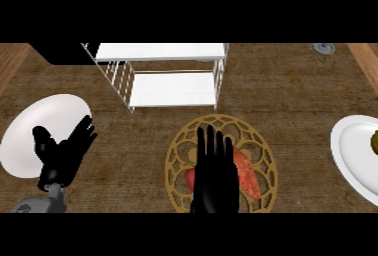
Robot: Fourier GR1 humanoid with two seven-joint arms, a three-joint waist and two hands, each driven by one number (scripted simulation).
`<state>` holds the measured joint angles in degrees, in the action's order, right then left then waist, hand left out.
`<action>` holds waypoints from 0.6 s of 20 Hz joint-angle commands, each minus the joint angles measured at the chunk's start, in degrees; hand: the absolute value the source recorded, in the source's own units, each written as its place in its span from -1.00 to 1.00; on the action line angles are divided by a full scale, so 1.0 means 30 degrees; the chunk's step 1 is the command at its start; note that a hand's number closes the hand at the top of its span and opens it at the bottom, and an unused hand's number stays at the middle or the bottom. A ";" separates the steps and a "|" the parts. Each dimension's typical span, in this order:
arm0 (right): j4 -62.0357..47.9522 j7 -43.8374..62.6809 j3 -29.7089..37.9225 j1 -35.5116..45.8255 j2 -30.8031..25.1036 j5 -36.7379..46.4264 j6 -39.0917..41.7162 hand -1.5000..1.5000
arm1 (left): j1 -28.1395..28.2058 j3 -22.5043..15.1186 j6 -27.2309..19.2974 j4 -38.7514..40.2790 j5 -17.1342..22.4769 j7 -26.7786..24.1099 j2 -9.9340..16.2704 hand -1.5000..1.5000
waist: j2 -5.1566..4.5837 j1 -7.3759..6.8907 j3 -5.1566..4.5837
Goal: Pick the bell pepper from the placemat and place it in the tiered shelf
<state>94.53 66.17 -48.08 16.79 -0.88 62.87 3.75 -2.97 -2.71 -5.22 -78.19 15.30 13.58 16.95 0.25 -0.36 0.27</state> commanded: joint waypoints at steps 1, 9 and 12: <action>-0.0485 0.2514 0.0408 0.0218 0.0277 0.0470 -0.0358 -1.00 | 0.0435 -0.0118 0.0036 0.0753 -0.0365 -0.0261 -0.0371 0.00 | -0.0079 0.0071 -0.0095; -0.1737 0.1443 -0.0353 -0.0364 0.0280 0.0826 -0.3002 -1.00 | 0.1601 -0.0325 0.0203 0.0729 -0.0915 -0.0985 -0.0992 0.00 | -0.0077 -0.0018 -0.0091; -0.3030 0.0225 0.0773 0.1003 0.0281 0.0111 -0.2733 -1.00 | -0.1038 0.0922 0.0851 0.1287 -0.0152 0.0907 0.0005 0.00 | -0.0105 0.0044 -0.0089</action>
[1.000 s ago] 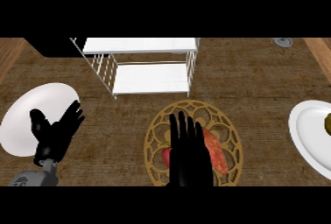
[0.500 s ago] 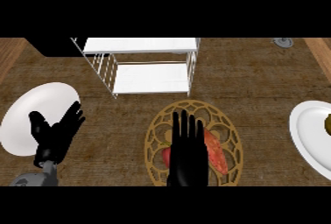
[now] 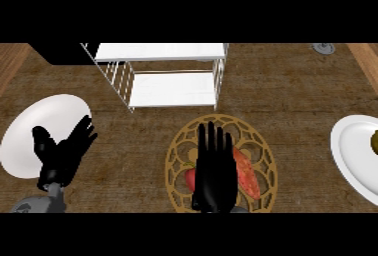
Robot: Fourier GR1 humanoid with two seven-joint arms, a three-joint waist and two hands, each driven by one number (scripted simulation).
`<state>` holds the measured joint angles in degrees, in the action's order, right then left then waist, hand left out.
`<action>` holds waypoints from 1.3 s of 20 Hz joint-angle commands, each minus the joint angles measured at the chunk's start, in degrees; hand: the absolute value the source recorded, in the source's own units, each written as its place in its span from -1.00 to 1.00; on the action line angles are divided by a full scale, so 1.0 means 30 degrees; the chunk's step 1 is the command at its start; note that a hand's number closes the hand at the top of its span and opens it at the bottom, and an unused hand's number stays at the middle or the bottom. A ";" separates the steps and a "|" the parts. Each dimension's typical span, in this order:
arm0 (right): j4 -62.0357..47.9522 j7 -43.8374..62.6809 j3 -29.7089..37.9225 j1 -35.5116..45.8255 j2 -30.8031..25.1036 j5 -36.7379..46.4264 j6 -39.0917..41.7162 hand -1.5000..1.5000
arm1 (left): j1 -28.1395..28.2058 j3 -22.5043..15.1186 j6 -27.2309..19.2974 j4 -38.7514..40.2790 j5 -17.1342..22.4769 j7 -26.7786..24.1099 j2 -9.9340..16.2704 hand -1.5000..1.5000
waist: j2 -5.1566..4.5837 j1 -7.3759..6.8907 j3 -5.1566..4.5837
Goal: Pick the bell pepper from the placemat and place it in the tiered shelf
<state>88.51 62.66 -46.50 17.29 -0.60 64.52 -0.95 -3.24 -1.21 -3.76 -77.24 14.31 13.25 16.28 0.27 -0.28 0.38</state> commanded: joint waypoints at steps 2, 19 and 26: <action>-0.1332 0.1752 -0.0052 0.0737 0.0189 -0.0331 -0.1762 -1.00 | 0.0827 -0.0110 0.0263 0.1211 -0.0484 -0.0670 -0.0449 0.00 | -0.0112 -0.0044 -0.0129; -0.3363 -0.1057 -0.2224 0.3406 0.0170 -0.8558 -0.1695 1.00 | -0.0545 -0.0403 0.0260 0.0396 -0.0969 0.0759 -0.0914 0.00 | -0.0361 -0.1163 -0.0105; -0.2574 0.0473 -0.3310 0.8381 0.0188 -1.2475 -0.4625 1.00 | -0.1791 -0.0447 0.0313 0.0938 -0.0937 0.1323 -0.1103 0.00 | -0.0265 -0.1650 -0.0134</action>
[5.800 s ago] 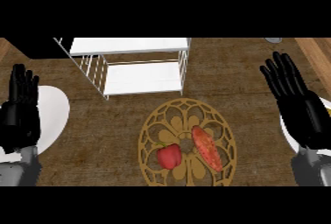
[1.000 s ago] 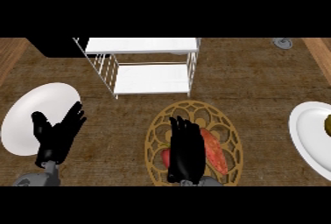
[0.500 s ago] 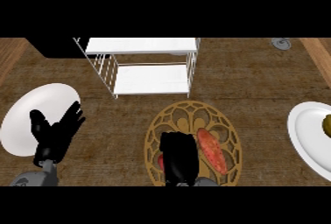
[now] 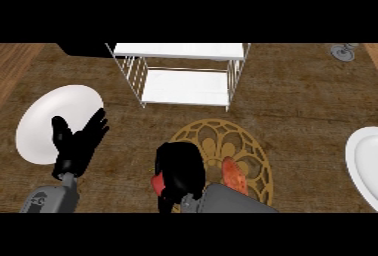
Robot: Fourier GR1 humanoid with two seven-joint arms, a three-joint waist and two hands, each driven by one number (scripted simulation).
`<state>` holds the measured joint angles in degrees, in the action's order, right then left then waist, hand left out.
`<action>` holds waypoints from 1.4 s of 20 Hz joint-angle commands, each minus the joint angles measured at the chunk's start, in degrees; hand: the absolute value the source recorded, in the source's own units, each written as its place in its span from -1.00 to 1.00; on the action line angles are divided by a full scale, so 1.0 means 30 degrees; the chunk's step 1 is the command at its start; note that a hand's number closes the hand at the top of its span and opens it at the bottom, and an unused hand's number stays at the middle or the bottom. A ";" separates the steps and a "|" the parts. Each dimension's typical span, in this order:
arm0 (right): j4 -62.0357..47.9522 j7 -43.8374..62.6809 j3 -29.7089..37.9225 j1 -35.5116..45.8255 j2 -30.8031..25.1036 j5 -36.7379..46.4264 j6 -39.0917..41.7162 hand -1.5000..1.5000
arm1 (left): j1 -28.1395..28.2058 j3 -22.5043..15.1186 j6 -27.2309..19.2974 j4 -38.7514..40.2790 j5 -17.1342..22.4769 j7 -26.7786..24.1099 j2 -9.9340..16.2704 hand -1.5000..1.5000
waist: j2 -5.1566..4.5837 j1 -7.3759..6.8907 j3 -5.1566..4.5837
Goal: Pick the bell pepper from the placemat and place it in the tiered shelf
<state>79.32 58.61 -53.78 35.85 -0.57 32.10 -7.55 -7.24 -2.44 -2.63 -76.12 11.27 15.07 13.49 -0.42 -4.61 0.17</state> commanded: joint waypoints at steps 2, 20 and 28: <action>-0.0072 0.1244 -0.0353 0.3823 0.0181 -0.1094 -0.3776 1.00 | 0.0377 -0.0190 0.0107 0.0496 -0.0047 0.0491 -0.0112 0.00 | 0.0022 -0.0189 -0.0070; 0.1169 0.8802 0.5612 1.5306 0.0175 0.0825 -0.0623 1.00 | 0.1760 0.0509 -0.0338 -0.0279 0.0035 0.0145 -0.0099 0.00 | 0.0443 0.1288 -0.0093; -0.3513 0.6221 1.0009 1.8163 0.0069 0.0980 -0.0256 1.00 | 0.1942 0.0427 -0.0453 -0.1294 -0.0036 0.0688 -0.0098 0.00 | 0.0242 0.1234 -0.0078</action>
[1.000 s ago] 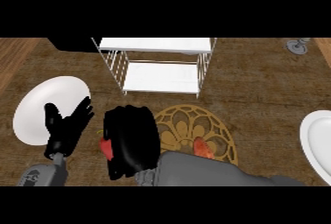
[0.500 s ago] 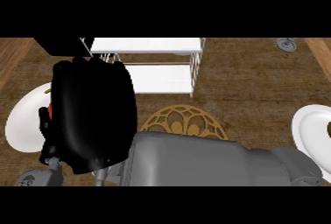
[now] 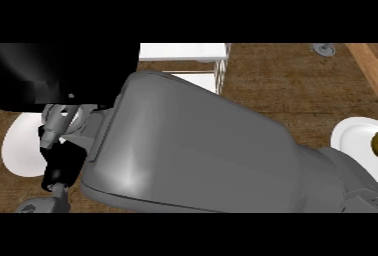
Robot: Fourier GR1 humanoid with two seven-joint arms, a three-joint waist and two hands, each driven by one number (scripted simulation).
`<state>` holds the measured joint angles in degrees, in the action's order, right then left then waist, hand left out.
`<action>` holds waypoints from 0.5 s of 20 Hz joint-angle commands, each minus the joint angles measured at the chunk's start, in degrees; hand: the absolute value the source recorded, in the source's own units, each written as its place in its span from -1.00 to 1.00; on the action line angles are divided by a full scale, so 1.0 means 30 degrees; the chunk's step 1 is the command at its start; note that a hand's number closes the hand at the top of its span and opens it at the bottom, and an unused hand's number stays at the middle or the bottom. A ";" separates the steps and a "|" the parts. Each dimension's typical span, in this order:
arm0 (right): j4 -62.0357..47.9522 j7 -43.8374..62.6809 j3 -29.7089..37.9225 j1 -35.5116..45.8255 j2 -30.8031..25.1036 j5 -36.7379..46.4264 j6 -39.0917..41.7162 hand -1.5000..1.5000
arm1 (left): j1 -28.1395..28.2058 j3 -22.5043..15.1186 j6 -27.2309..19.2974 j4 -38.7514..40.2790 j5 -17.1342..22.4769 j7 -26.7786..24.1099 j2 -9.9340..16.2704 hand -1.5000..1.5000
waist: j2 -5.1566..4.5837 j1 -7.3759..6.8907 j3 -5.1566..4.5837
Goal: Pick the bell pepper from the placemat and place it in the tiered shelf
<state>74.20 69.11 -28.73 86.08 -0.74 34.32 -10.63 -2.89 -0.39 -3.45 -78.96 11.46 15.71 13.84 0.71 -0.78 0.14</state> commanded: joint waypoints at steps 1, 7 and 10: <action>-0.1567 0.2482 0.2561 0.1960 -0.0664 -0.0172 0.1391 1.00 | 0.0722 0.0116 0.0819 0.0766 0.0383 -0.0205 0.0122 0.00 | -0.0150 0.0127 -0.0082; -0.4844 -0.0405 0.4765 0.3167 -0.1370 -0.0801 0.1968 1.00 | -0.0506 0.0342 0.0169 0.1262 -0.0092 0.0109 0.0050 0.00 | -0.0287 0.0138 -0.0078; -0.6225 -0.1652 0.5206 0.3543 -0.1248 -0.1173 0.2480 1.00 | 0.0025 0.0111 0.0500 0.1269 -0.0117 -0.0386 -0.0229 0.00 | -0.0291 0.0062 -0.0079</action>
<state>59.83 63.20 -16.49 94.34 -3.57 32.68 -7.49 -2.86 0.20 -2.40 -78.83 11.43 15.11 14.06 0.17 -0.78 0.15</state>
